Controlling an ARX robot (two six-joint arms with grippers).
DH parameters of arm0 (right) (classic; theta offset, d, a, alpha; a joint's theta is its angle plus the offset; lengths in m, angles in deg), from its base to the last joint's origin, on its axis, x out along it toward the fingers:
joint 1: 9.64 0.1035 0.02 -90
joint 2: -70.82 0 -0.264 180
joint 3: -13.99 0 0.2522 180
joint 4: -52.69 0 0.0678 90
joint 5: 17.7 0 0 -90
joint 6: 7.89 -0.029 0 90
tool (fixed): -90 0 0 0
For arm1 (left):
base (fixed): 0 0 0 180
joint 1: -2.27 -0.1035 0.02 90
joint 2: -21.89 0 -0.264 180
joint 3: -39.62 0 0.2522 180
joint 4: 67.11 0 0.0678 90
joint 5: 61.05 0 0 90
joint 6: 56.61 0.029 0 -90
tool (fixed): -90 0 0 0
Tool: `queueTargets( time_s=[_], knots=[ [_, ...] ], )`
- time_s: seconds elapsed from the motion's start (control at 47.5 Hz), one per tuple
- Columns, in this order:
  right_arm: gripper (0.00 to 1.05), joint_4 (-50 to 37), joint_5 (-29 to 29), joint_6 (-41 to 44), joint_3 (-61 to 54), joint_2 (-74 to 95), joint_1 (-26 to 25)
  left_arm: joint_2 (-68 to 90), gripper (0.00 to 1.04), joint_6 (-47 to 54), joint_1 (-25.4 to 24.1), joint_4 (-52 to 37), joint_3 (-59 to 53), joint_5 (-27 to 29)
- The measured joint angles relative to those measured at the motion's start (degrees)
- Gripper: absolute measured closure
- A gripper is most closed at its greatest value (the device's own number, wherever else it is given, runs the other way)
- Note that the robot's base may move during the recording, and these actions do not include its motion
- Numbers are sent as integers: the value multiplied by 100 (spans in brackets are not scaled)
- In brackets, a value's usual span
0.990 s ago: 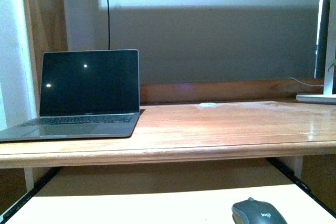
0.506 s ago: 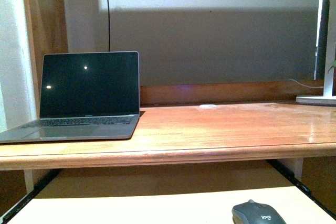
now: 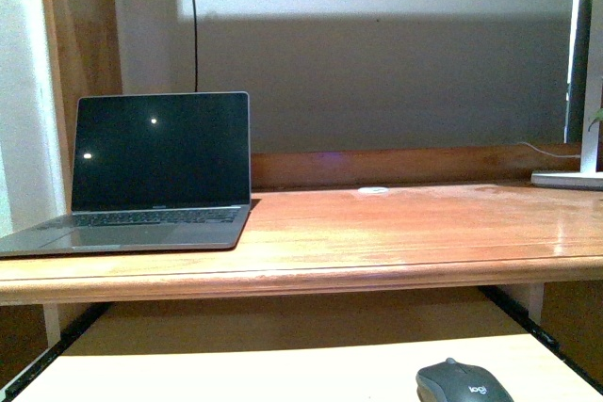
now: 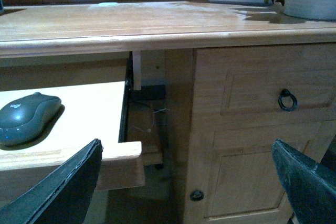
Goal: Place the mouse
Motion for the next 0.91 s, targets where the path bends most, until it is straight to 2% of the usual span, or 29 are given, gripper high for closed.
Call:
queueTargets(
  time_s=[0.211, 0.379, 0.569, 0.674, 0.779, 0.906],
  knots=[
    [7, 0, 0, 0, 0, 0, 2, 0, 102, 0, 0, 0, 0, 0],
    [7, 0, 0, 0, 0, 0, 2, 0, 75, 0, 0, 0, 0, 0],
    [7, 0, 0, 0, 0, 0, 2, 0, 40, 0, 0, 0, 0, 0],
    [7, 636, -378, -918, 258, 511, 20, -2, 24, 0, 0, 0, 0, 0],
    [7, 284, -308, -1746, 431, 1204, -98, -4, 7, 2, 0, 0, 0, -4],
    [7, -809, -315, -2096, 852, 2262, -114, -2, 8, 11, 0, 0, 0, -4]
  ],
)
